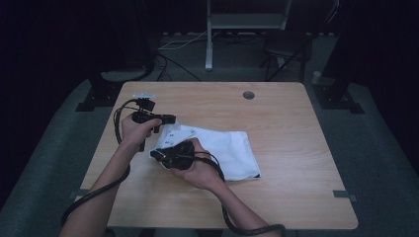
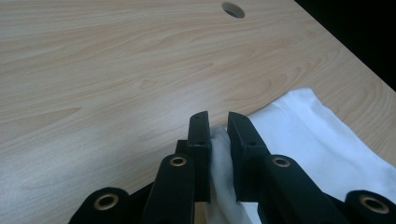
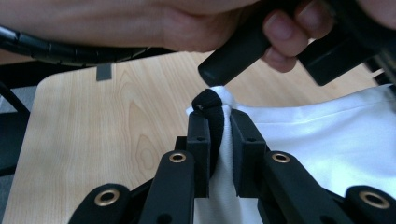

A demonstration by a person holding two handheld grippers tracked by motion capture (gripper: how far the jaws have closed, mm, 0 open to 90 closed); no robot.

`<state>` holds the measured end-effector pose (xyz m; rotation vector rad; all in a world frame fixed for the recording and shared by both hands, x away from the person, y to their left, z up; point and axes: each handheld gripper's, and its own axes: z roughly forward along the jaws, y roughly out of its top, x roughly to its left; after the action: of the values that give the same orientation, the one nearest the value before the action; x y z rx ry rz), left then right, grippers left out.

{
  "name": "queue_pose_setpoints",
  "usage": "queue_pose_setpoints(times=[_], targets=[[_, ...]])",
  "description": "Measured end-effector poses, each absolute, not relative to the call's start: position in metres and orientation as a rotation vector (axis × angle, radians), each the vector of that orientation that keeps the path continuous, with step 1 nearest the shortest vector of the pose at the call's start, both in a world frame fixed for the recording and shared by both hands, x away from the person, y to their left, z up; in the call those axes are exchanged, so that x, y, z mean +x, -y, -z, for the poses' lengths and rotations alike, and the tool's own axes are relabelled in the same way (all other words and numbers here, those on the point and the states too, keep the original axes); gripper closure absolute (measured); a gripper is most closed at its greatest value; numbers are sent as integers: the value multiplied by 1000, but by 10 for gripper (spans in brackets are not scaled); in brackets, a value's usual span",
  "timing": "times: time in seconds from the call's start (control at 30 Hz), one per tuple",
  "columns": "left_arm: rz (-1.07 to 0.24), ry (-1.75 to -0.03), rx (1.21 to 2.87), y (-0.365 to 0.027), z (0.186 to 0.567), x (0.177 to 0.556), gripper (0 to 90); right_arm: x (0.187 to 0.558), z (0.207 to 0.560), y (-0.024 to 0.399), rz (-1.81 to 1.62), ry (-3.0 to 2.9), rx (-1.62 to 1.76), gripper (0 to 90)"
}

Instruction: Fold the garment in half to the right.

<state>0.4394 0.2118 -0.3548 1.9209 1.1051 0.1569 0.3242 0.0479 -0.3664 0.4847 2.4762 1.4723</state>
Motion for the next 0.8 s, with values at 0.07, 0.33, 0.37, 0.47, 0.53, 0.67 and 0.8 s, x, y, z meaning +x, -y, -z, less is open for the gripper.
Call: queue_pose_setpoints(times=[0.07, 0.33, 0.37, 0.47, 0.53, 0.67, 0.8], targets=[[-151, -1105, 1921, -208, 351, 440, 802, 323, 363, -43, -1478, -2462, 481, 799], [-148, -1089, 1930, -189, 339, 443, 798, 321, 349, -21, -1504, -2410, 509, 799], [-146, -1087, 1929, -187, 338, 443, 798, 321, 348, -17, -1505, -2403, 512, 799], [-147, -1083, 1928, -182, 335, 445, 798, 322, 345, -7, -1513, -2382, 528, 799], [-143, -1081, 1926, -175, 333, 447, 798, 322, 342, -1, -1524, -2369, 546, 799], [-144, -1078, 1930, -167, 331, 449, 798, 322, 339, 8, -1532, -2352, 566, 799], [-144, -1067, 1931, -160, 329, 450, 797, 322, 337, 15, -1545, -2341, 587, 799]])
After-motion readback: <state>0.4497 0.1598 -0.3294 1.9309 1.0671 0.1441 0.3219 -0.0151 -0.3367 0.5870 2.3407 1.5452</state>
